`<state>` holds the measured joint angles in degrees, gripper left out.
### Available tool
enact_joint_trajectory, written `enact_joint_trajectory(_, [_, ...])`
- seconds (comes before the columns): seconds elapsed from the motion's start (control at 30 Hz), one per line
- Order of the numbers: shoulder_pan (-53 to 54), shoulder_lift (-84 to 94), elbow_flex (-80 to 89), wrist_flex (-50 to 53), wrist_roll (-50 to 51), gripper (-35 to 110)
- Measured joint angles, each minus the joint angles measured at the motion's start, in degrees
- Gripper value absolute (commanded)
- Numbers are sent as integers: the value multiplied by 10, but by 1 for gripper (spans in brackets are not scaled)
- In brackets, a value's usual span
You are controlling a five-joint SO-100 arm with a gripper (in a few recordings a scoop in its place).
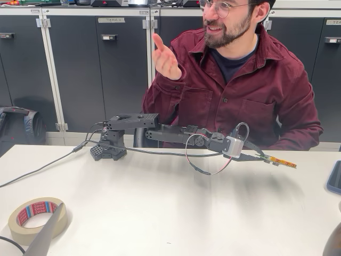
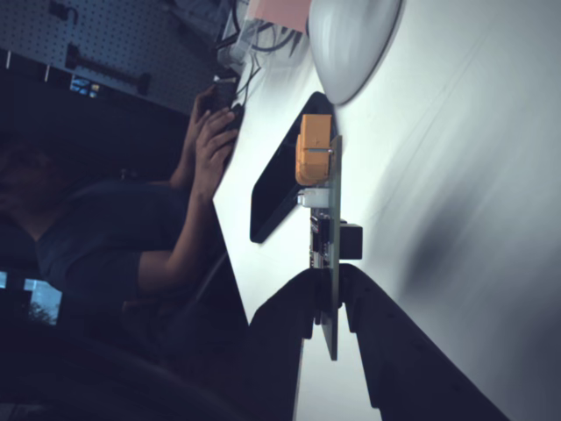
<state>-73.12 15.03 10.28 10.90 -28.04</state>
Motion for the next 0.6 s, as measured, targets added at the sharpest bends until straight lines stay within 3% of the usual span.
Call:
enact_joint_trajectory(0.23, [22, -60, 6, -110, 22, -5])
enact_joint_trajectory(0.6, [32, -62, 6, -105, 43, -5])
